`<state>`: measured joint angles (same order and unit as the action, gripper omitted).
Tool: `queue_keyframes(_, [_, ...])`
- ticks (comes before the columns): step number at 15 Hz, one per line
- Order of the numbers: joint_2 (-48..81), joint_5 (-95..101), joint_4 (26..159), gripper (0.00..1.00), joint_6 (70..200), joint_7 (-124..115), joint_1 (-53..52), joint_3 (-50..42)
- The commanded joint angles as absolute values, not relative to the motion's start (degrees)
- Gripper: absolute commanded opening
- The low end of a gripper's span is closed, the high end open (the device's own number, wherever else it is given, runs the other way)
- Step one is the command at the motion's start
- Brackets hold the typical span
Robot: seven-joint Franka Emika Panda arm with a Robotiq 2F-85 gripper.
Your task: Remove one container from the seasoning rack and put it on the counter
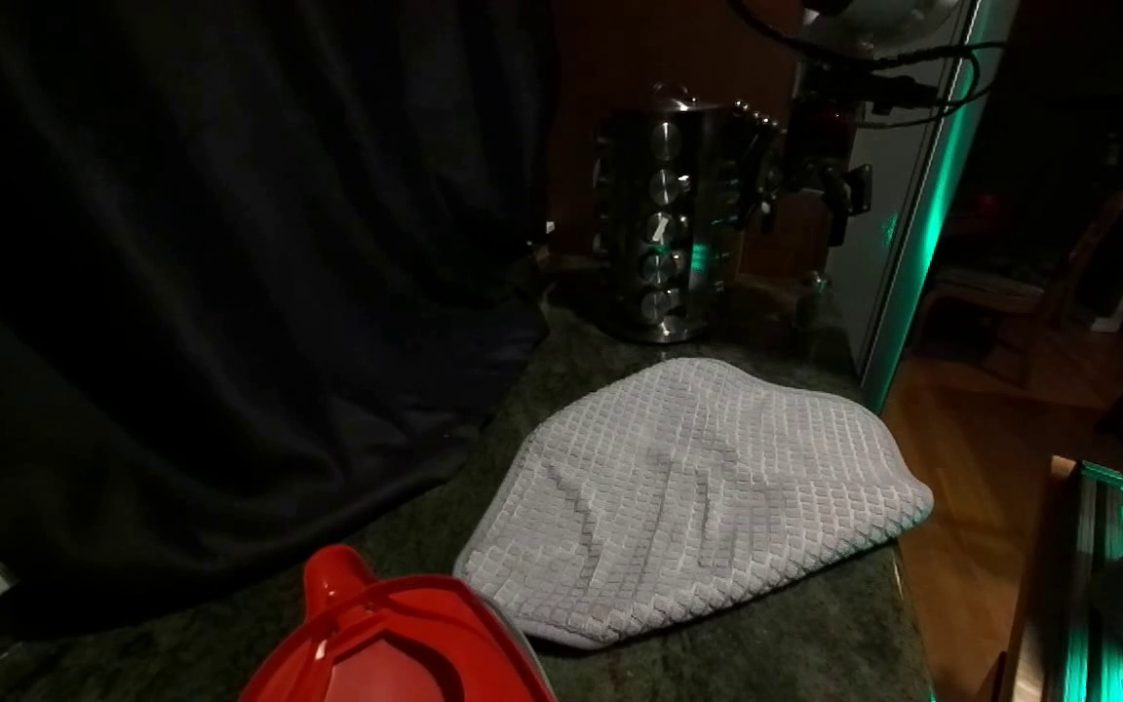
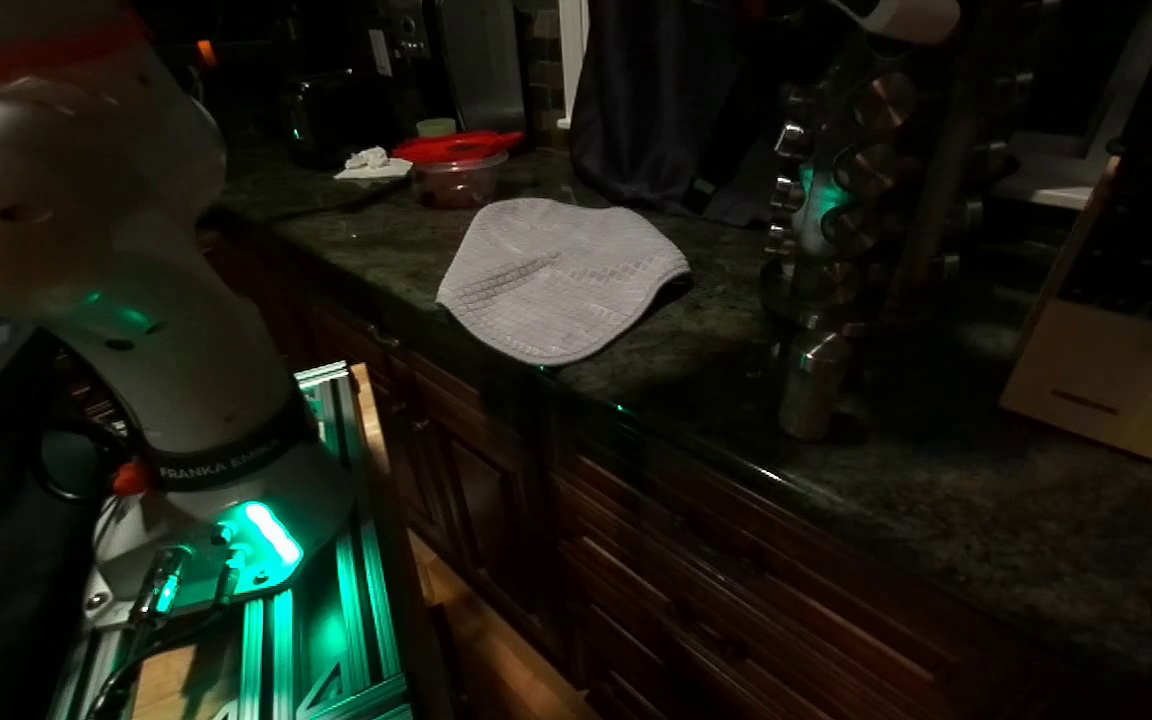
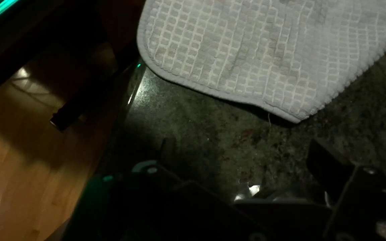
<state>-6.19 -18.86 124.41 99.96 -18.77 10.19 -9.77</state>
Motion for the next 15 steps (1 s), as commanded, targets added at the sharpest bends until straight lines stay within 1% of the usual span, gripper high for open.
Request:
queue_keyframes(1, [-4.6,-24.3,125.9,1.00,102.5,-21.5,11.8,-11.5])
queue_keyframes(4, [-3.6,-27.5,126.4,1.00,104.7,-22.6,13.0,-12.7])
queue_keyframes(6, [-3.3,-27.7,127.1,1.00,108.9,-23.1,13.6,-13.3])
queue_keyframes(9, [-1.8,-27.4,127.0,1.00,110.7,-23.4,14.4,-14.2])
queue_keyframes(15, [1.9,-30.2,125.8,1.00,108.7,-23.2,15.8,-15.7])
